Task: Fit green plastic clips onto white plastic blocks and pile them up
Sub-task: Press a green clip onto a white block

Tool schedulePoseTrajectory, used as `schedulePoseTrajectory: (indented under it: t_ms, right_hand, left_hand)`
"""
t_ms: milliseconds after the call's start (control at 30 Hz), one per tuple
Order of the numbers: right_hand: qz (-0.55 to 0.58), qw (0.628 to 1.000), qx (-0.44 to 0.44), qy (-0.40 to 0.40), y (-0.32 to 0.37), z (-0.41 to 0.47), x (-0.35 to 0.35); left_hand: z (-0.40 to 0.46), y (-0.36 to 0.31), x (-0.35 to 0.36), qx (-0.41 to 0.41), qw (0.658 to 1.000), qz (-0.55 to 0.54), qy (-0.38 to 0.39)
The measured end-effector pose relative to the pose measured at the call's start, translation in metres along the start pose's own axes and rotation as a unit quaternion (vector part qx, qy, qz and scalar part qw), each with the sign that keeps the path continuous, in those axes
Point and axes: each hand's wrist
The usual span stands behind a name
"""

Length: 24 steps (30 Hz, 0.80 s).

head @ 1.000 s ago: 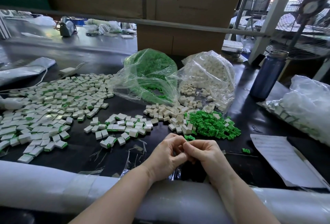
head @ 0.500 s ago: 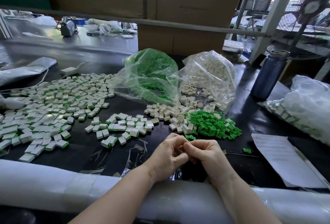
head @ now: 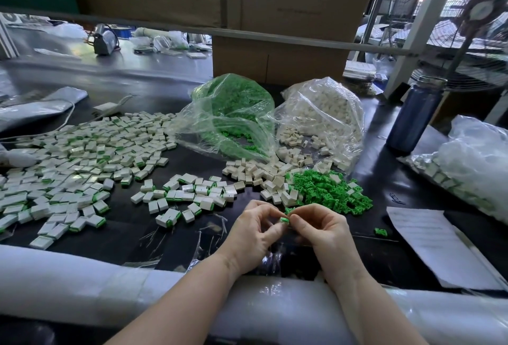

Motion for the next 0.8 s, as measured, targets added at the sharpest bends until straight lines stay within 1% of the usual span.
schedulePoseTrajectory:
  t_ms: [100, 333, 467, 533, 600, 667, 800]
  right_hand:
    - [-0.028, 1.0, -0.007, 0.004, 0.001, 0.0, 0.0]
    - [-0.156, 0.986, -0.055, 0.005, -0.002, 0.0, 0.005]
    - [-0.151, 0.987, -0.054, -0.002, -0.004, 0.001, 0.006]
    - [-0.14, 0.989, -0.048, -0.009, -0.004, 0.001, 0.006]
    - [-0.125, 0.991, -0.045, -0.023, -0.003, 0.002, 0.005]
    - [-0.12, 0.99, -0.048, -0.054, -0.004, 0.004, 0.003]
    - [-0.159, 0.977, -0.072, -0.12, -0.006, 0.006, -0.001]
  left_hand:
    - [0.0, 0.0, 0.0, 0.007, 1.0, 0.009, 0.001]
    - [0.0, 0.005, 0.0, 0.023, 0.999, 0.041, -0.006]
    - [0.001, 0.008, 0.0, -0.011, 1.0, -0.004, 0.012]
    - [0.001, 0.009, 0.0, -0.015, 1.0, -0.005, 0.01]
    - [0.002, 0.01, 0.001, -0.014, 1.0, 0.003, -0.004]
    - [0.002, 0.011, 0.0, -0.02, 0.999, 0.008, -0.031]
    - [0.004, 0.014, -0.002, -0.042, 0.994, 0.014, -0.096]
Point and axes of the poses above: each hand's wrist, its own z-axis towards the middle knuckle, its own x-axis out of the palm, y = z × x, and after that the axes turned 12 degrees about -y, right-handed
